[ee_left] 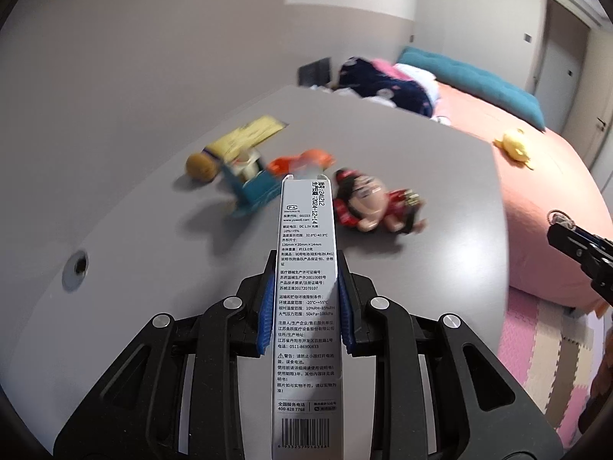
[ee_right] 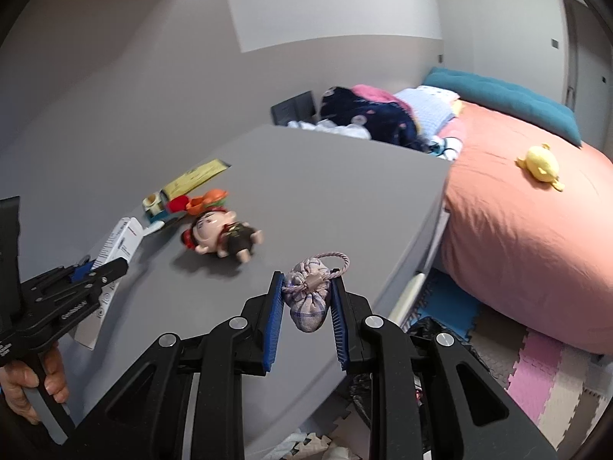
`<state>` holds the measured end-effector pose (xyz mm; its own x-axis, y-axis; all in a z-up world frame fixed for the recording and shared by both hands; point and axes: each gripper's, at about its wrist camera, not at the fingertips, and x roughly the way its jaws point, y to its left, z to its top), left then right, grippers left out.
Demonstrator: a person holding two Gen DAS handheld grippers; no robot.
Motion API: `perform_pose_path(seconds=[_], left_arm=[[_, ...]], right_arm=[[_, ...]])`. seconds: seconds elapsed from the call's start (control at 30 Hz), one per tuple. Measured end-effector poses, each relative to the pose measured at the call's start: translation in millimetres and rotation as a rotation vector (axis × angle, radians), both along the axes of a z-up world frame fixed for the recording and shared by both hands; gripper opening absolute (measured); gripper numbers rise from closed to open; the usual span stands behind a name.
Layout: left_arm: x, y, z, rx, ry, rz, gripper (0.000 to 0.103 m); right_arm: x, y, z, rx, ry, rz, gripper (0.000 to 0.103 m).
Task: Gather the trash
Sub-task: 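Carry the white box with the left tool while the right tool carries the scrunchie to the trash bag, then open both tools over the black trash bag to drop box and scrunchie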
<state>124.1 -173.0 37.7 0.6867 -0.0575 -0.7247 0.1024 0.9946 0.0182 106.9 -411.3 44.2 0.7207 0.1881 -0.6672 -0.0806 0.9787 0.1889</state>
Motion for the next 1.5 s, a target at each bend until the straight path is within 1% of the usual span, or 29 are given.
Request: perform_pose_path(seconds=[0.2,0.53,0.83,0.93,1.1,1.33,1.5], left_arm=[[-5,-41,20,0.017,-0.039,-0.072,0.027],[-4,-113,19,0.03,-0.027,-0.188,0.027],[-3,-175,9,0.043,-0.001,-0.305,0.027],[-5,-199,1,0.038,0.022,-0.352,0.027],[-11,-232,-11,0.051,0.052,-0.427,0.027],[-12,-260,-32,0.081,0.101,-0.489,0.027],[-9,-271,-44,0.093,0.135,-0.506,0.027]], right_arm=[[-8,-37,4,0.017,-0.016,-0.057,0.025],[-25,-96,4,0.026,-0.021,-0.154,0.025],[-37,-151,-2,0.028,-0.007,-0.262,0.025],[-41,-167,-3,0.023,-0.004,-0.295,0.025],[-48,-191,-7,0.021,0.002,-0.347,0.025],[-52,-222,-22,0.026,0.032,-0.42,0.025],[-46,-239,-29,0.016,0.052,-0.457,0.025]])
